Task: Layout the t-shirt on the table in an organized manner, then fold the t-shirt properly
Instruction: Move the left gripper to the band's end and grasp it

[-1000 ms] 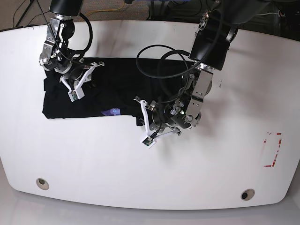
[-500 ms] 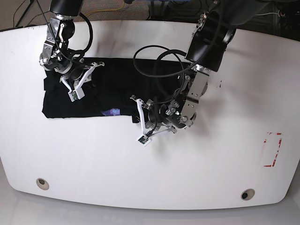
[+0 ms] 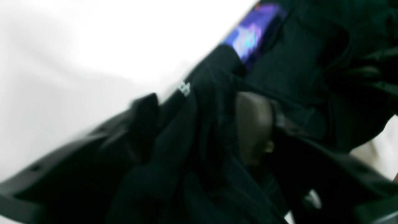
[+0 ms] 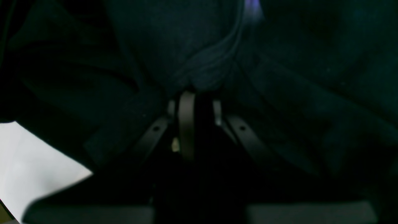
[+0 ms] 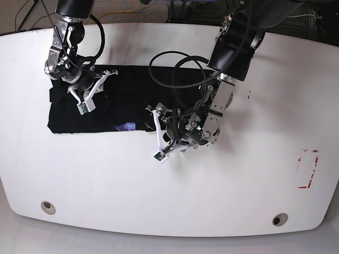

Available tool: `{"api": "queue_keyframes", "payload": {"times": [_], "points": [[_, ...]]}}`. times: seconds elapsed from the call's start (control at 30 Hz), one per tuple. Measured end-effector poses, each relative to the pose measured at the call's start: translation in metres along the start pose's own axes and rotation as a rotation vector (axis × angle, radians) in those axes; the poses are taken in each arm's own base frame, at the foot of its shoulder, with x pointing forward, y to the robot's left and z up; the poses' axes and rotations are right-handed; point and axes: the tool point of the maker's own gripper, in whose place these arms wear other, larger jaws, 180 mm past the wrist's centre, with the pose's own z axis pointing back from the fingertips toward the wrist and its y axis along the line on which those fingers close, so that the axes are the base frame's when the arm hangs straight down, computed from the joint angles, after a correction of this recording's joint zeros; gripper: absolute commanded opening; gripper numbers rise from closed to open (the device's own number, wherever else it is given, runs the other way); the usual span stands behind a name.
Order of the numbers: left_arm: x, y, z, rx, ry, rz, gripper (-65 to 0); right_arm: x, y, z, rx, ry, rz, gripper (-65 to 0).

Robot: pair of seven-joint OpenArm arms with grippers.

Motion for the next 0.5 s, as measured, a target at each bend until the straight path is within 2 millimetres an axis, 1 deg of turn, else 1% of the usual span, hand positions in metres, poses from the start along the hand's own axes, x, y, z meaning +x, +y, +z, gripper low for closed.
{"api": "queue_keyframes", "payload": {"times": [0.07, 0.13, 0.2, 0.27, 0.33, 0.4, 0.47, 0.5], "points": [[-0.001, -0.002, 0.002, -0.011, 0.013, -0.016, -21.5, 0.0, 0.0, 0.0, 0.0, 0.0, 0.0, -59.6], [0.003, -0.009, 0.006, -0.041, -0.003, -0.044, -21.2, 0.0, 0.0, 0.0, 0.0, 0.0, 0.0, -59.6], [0.014, -0.018, 0.013, -0.088, -0.054, -0.055, -21.4, 0.0, 0.0, 0.0, 0.0, 0.0, 0.0, -59.6], [0.03, -0.027, 0.023, -0.142, -0.122, -0.043, -21.5, 0.001, 0.0, 0.0, 0.0, -0.001, 0.0, -59.6], [0.041, -0.027, 0.035, -0.179, -0.176, -0.007, -21.5, 0.001, 0.0, 0.0, 0.0, -0.001, 0.001, -59.6], [0.047, -0.02, 0.046, -0.193, -0.214, 0.029, -21.5, 0.001, 0.0, 0.0, 0.001, -0.002, 0.001, -59.6], [0.046, -0.004, 0.056, -0.177, -0.227, 0.064, -21.5, 0.001, 0.0, 0.0, 0.001, -0.002, 0.001, -59.6], [0.045, 0.007, 0.062, -0.158, -0.24, 0.082, -21.5, 0.001, 0.0, 0.0, 0.0, -0.001, 0.001, -59.6]]}}
